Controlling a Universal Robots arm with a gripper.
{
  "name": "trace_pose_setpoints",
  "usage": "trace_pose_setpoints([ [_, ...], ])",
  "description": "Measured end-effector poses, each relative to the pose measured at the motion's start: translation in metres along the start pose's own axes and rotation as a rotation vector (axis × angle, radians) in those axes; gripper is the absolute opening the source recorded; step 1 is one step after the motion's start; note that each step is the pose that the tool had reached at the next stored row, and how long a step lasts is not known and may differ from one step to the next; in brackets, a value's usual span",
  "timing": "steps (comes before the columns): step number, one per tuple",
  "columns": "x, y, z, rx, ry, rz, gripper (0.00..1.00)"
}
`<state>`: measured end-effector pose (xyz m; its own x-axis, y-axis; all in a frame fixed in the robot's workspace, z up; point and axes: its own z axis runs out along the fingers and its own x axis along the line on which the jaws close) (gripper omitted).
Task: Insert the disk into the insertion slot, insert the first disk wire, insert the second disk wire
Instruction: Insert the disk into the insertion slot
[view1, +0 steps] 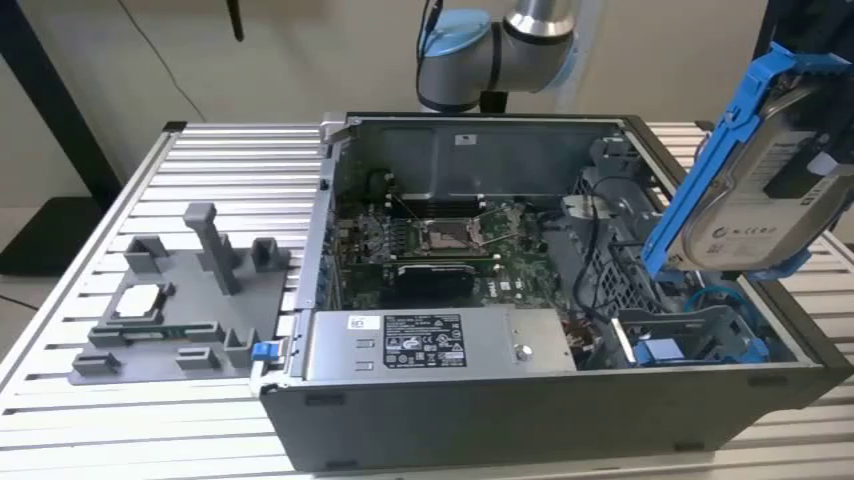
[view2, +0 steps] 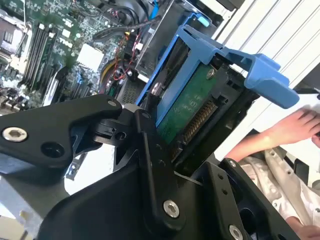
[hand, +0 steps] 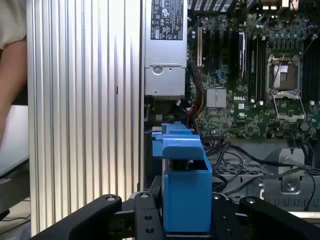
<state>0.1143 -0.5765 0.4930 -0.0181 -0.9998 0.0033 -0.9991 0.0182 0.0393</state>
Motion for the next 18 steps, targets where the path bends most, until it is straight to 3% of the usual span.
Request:
trace_pose_setpoints([
  [18, 0.0000, -0.0008, 0.0016, 0.0000, 0.0001, 0.000, 0.00],
])
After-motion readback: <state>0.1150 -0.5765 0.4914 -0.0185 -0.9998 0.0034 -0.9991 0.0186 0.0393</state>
